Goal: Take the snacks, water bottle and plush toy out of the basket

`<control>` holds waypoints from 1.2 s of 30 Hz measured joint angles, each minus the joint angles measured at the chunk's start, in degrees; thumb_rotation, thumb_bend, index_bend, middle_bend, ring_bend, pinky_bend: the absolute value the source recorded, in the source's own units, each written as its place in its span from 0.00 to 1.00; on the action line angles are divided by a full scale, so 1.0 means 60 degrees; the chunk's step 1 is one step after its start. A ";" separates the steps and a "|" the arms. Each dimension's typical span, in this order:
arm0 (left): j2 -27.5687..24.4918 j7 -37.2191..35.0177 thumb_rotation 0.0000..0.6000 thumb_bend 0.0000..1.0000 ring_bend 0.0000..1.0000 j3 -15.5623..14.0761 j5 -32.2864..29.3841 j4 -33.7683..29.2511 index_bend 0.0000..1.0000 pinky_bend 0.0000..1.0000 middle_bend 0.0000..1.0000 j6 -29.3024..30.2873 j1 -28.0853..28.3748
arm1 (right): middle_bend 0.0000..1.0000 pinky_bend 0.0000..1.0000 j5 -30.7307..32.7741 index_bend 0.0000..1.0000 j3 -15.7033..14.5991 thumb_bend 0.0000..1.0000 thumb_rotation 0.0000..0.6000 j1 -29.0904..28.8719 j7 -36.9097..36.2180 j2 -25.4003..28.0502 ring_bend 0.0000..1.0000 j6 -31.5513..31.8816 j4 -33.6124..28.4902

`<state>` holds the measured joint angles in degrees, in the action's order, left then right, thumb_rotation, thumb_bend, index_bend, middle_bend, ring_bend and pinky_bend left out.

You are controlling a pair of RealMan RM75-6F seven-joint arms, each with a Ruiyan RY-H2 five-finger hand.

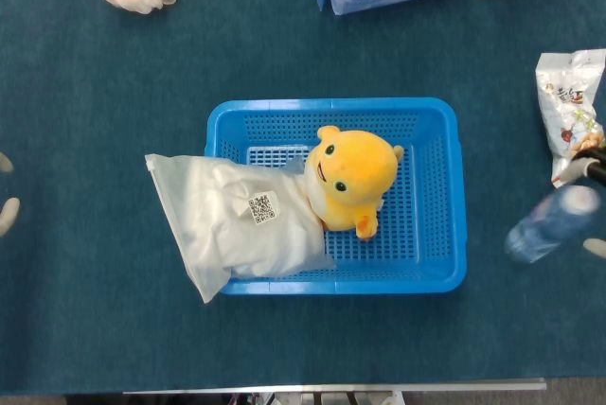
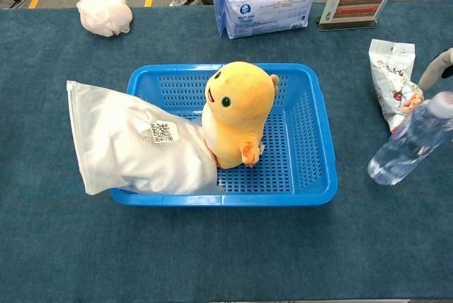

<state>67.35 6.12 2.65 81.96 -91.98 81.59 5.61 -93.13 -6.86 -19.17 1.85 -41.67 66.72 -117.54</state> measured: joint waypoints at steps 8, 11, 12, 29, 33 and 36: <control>0.0034 -0.0045 1.00 0.25 0.33 -0.0007 -0.0014 0.0058 0.43 0.52 0.38 -0.0013 0.0019 | 0.28 0.48 -0.0265 0.25 0.0242 0.00 1.00 0.0041 -0.0238 -0.0066 0.24 0.0199 0.0056; 0.0046 -0.0076 1.00 0.25 0.33 -0.0022 -0.0020 0.0094 0.43 0.52 0.38 -0.0029 0.0019 | 0.28 0.48 -0.0381 0.25 0.0440 0.00 1.00 0.0034 -0.0285 -0.0309 0.24 0.0390 0.0226; 0.0050 -0.0088 1.00 0.25 0.33 -0.0026 -0.0020 0.0103 0.43 0.52 0.38 -0.0028 0.0017 | 0.28 0.48 -0.0424 0.25 0.0532 0.00 1.00 0.0018 -0.0270 -0.0436 0.24 0.0459 0.0314; -0.0018 -0.0502 1.00 0.25 0.33 -0.0096 -0.0081 0.0305 0.43 0.52 0.38 0.0078 -0.0146 | 0.23 0.25 -0.1127 0.25 0.1755 0.00 1.00 -0.1575 -0.0883 -0.3081 0.16 -0.0024 0.2235; -0.0074 -0.0585 1.00 0.25 0.33 -0.0109 -0.0102 0.0323 0.43 0.52 0.38 0.0145 -0.0218 | 0.23 0.24 -0.1169 0.25 0.1921 0.00 1.00 -0.2054 -0.1295 -0.3814 0.15 -0.0292 0.2917; -0.0094 -0.0635 1.00 0.25 0.33 -0.0128 -0.0133 0.0372 0.43 0.52 0.38 0.0133 -0.0248 | 0.23 0.24 -0.1197 0.25 0.1969 0.00 1.00 -0.2410 -0.1804 -0.4127 0.14 -0.0543 0.3240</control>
<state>66.79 2.30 1.88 81.16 -89.74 82.38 4.12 -100.31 4.95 -33.63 -8.97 -66.44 63.46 -98.10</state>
